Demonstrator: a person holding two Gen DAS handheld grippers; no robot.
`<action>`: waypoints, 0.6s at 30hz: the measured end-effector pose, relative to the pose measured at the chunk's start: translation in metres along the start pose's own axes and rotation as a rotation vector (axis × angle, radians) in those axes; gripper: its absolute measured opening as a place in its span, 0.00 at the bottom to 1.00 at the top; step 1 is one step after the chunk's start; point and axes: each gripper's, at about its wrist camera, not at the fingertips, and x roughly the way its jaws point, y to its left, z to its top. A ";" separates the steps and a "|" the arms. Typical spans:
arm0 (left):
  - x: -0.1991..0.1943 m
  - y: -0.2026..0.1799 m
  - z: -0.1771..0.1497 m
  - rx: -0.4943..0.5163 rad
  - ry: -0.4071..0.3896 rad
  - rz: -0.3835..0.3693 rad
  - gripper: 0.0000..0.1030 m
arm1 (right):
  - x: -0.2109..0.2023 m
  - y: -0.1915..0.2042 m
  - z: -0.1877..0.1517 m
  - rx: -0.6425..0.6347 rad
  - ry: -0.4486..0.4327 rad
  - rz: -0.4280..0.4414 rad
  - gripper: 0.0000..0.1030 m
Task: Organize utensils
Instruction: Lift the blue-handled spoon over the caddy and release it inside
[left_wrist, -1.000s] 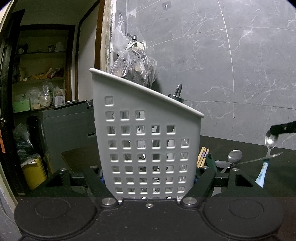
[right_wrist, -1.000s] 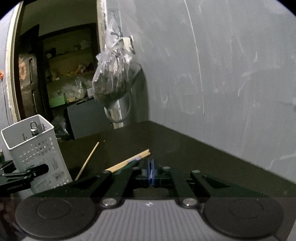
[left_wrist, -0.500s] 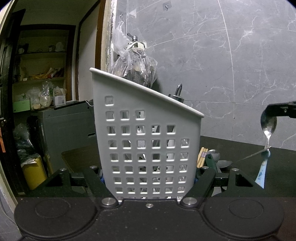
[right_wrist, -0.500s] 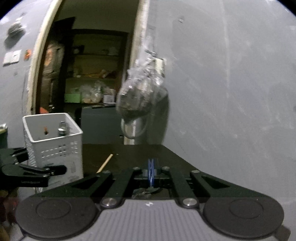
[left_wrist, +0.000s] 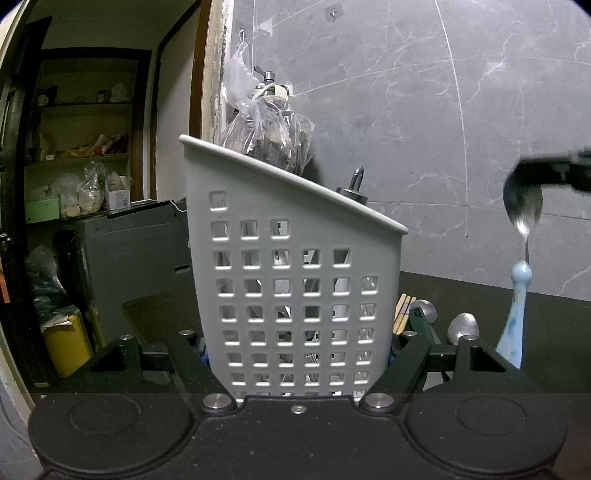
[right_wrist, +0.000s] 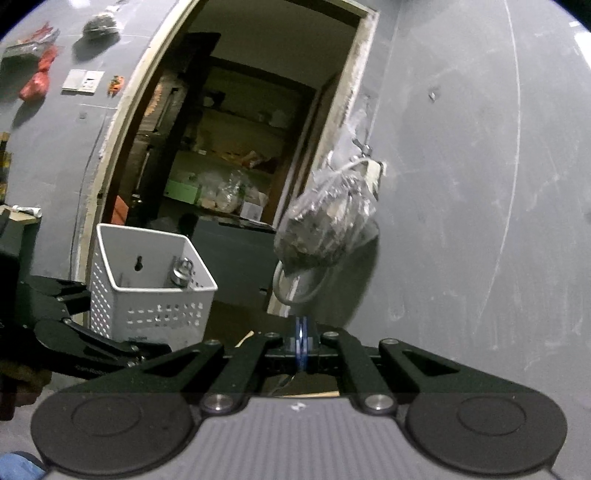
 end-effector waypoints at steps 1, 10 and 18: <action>0.000 0.000 0.000 0.000 0.000 0.000 0.74 | -0.001 0.002 0.003 -0.013 -0.009 0.000 0.01; 0.001 -0.001 0.000 0.003 0.000 -0.001 0.74 | -0.002 0.004 0.051 -0.106 -0.184 -0.020 0.01; 0.002 -0.002 0.000 0.003 0.001 -0.001 0.74 | 0.010 0.019 0.092 -0.149 -0.306 0.029 0.01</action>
